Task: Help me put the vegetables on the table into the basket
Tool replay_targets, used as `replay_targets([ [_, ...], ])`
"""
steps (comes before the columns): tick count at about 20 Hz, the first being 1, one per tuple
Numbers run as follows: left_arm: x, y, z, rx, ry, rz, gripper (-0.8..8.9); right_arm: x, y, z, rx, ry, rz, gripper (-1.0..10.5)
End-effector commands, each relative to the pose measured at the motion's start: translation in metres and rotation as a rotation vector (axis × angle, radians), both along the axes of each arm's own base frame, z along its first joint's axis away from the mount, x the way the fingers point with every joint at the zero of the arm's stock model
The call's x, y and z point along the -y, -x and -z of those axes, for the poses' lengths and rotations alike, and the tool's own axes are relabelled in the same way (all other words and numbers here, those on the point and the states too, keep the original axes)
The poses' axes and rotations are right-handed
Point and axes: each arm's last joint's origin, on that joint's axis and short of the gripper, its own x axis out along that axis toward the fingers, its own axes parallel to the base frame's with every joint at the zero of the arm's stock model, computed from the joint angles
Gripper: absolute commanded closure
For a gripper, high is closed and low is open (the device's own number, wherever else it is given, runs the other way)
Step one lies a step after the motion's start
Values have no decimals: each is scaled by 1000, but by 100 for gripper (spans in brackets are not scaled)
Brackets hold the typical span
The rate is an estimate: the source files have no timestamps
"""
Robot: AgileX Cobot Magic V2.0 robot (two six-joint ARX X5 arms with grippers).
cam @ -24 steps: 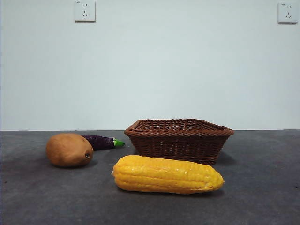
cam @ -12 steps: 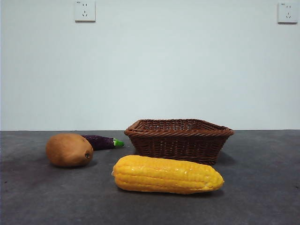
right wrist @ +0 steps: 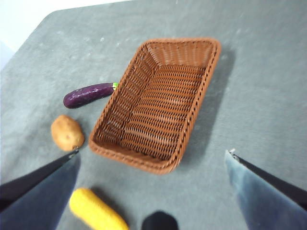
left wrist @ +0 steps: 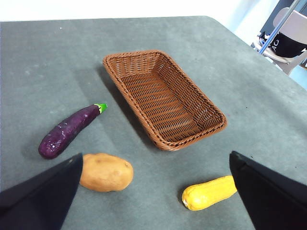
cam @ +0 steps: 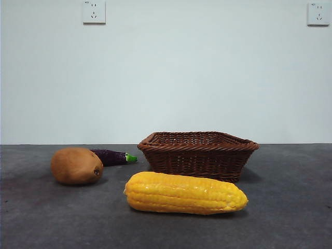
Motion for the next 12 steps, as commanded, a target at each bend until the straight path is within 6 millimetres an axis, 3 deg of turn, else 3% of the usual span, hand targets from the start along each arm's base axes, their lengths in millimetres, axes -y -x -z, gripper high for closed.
replay_targets([
  [1,1,0,-1,12,-3,11,154,-5,-33,8,-73,-14,-8,442],
  [7,1,-4,2,-13,-3,11,154,-37,-123,21,-197,74,-41,442],
  [12,1,-7,3,-23,-4,10,154,-64,-182,42,-295,185,-47,442],
])
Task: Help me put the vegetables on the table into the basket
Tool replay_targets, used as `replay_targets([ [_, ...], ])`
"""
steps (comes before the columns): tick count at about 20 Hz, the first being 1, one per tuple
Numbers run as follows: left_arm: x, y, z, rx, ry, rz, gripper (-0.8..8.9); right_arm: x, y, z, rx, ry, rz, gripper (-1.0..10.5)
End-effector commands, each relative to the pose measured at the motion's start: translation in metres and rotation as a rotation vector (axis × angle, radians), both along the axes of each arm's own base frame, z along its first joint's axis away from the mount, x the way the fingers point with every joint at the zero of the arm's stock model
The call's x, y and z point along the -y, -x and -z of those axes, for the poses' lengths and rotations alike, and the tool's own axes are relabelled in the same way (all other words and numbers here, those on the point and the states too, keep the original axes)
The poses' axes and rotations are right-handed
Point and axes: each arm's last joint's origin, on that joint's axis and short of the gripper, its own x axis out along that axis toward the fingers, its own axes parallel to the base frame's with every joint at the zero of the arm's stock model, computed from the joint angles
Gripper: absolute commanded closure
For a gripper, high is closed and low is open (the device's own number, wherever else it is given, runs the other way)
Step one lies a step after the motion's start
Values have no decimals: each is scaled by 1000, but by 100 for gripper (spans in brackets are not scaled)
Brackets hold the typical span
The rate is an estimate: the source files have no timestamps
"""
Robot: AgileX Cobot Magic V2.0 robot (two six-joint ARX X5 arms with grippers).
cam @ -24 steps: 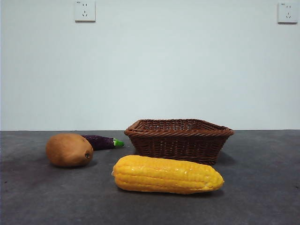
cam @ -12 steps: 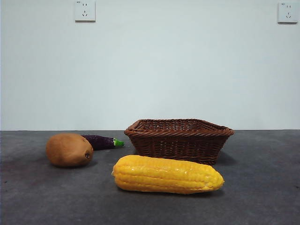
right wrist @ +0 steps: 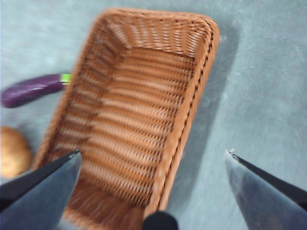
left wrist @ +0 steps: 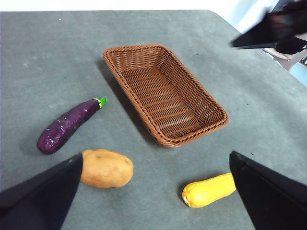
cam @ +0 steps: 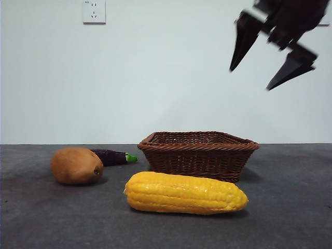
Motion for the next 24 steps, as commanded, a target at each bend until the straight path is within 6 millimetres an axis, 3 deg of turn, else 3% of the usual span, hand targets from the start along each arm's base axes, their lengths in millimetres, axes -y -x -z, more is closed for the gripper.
replay_targets([
  [1,0,-1,0,5,-3,9,154,-9,-24,15,-38,30,-13,443],
  [7,0,-3,1,-5,-4,8,154,-25,-67,57,-118,78,-13,446],
  [14,1,-10,5,-36,-4,8,154,-37,-84,117,-243,120,-27,453],
  [18,1,-13,7,-51,-5,8,154,-41,-86,129,-255,135,-29,656],
  [21,0,-14,7,-54,-8,3,154,-44,-85,129,-254,126,-41,887],
  [23,0,-14,7,-54,-8,3,154,-47,-85,129,-257,123,-41,901],
  [24,0,-14,7,-54,-7,3,154,-47,-85,129,-256,122,-40,967],
])
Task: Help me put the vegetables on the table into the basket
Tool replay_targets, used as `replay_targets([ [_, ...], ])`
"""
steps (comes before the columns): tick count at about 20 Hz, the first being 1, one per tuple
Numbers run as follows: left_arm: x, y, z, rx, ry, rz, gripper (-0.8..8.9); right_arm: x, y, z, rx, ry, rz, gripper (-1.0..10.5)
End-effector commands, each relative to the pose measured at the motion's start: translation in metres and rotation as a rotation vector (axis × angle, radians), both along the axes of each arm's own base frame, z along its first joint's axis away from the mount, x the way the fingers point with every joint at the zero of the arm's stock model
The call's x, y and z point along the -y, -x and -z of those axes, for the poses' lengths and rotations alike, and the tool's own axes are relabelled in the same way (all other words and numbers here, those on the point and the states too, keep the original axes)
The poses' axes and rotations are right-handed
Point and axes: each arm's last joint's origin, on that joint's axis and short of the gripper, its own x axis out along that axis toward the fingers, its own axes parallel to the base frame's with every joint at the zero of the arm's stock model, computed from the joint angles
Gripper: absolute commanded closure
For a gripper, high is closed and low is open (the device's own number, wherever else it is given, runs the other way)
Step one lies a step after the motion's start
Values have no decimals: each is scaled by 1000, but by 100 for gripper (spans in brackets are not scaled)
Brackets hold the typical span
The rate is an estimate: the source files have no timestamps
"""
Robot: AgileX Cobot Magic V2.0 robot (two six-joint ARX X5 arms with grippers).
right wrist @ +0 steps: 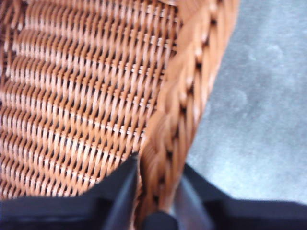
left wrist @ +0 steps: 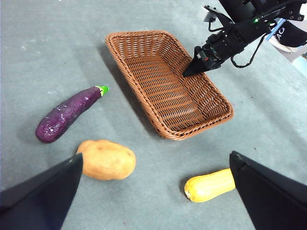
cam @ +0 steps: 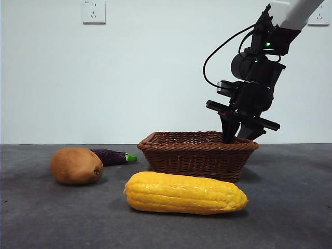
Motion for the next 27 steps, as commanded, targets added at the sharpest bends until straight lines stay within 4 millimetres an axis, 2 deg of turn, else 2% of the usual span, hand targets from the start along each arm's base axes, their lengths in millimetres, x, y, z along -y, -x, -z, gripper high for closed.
replay_targets([
  [1,0,0,-1,7,-4,7,154,-3,-2,9,-15,-2,-1,962],
  [4,3,0,-1,16,-15,31,154,-3,-1,2,-13,-22,16,962],
  [6,7,1,-1,43,-44,80,154,-1,5,-20,25,-31,15,962],
  [9,17,-1,2,71,-91,178,154,4,24,-77,141,-59,12,962],
  [13,39,-9,11,89,-161,358,154,17,73,-149,244,-52,-27,963],
  [16,67,-16,23,108,-228,563,154,31,112,-190,291,-42,-34,963],
  [19,103,-22,32,141,-316,719,154,46,150,-220,331,-32,-33,962],
  [24,164,-39,40,183,-526,871,154,71,202,-251,384,-27,15,962],
  [27,191,-53,68,92,-616,943,154,79,229,-264,421,-30,33,962],
])
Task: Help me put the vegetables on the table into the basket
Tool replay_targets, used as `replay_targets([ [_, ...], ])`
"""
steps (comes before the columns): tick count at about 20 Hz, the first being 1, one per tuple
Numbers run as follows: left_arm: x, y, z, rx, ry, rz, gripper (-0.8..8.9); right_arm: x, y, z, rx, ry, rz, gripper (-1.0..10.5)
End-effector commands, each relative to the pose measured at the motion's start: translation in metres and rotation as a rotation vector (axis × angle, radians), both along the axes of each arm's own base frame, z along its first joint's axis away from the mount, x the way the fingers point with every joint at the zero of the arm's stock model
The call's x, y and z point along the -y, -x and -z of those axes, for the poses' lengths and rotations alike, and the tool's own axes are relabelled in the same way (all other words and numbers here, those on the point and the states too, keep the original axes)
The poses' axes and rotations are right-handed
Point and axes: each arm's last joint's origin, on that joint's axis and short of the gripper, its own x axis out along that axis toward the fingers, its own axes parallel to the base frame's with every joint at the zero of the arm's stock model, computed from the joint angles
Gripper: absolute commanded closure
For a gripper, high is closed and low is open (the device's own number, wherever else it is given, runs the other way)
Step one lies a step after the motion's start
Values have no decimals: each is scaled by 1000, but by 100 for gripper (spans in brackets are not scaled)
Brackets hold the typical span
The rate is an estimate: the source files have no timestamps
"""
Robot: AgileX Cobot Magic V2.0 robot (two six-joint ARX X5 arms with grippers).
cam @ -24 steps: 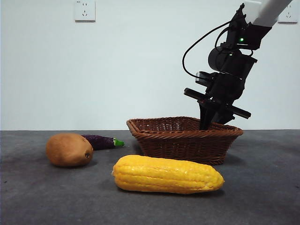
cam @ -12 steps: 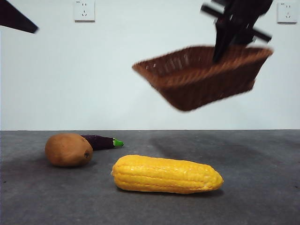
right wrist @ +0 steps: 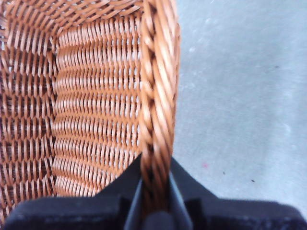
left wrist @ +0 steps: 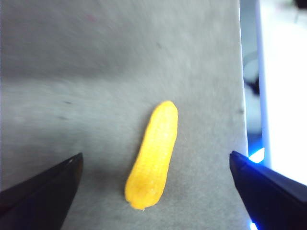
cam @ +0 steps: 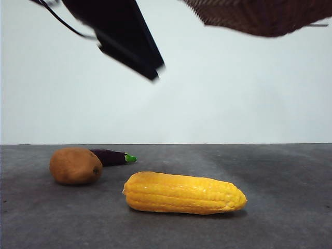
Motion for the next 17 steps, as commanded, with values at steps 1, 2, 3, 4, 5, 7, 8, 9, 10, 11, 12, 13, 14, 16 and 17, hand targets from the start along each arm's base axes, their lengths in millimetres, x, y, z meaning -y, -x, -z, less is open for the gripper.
replay_targets([
  [1,13,-9,28,-40,-100,36,154,3,18,-11,49,-17,-6,962],
  [2,18,-13,41,-72,-132,41,154,4,26,-15,69,-20,-7,962],
  [3,22,-16,51,-98,-157,43,154,5,33,-18,84,-22,-7,962],
  [4,25,-18,60,-120,-178,45,154,5,38,-20,96,-25,-7,962],
  [5,27,-20,68,-137,-194,46,154,6,44,-22,104,-28,-10,962],
  [7,32,-22,78,-153,-211,52,154,7,52,-24,110,-28,-25,962],
  [8,34,-24,81,-146,-205,53,154,7,54,-24,109,-31,-33,962],
  [9,36,-25,83,-139,-198,53,154,7,55,-24,105,-35,-37,962],
  [10,38,-26,84,-130,-193,54,154,7,55,-24,99,-38,-42,962],
  [11,39,-27,86,-119,-199,50,158,7,55,-24,96,-40,-43,962],
  [12,41,-27,89,-108,-216,51,158,7,55,-24,97,-40,-44,962],
  [13,42,-27,91,-102,-228,53,158,7,55,-24,97,-41,-43,962],
  [14,43,-28,94,-105,-238,61,159,7,55,-24,97,-41,-44,962],
  [16,44,-29,100,-115,-247,61,159,7,55,-24,97,-40,-44,962],
  [17,44,-29,100,-114,-246,60,181,7,55,-24,97,-40,-44,962],
])
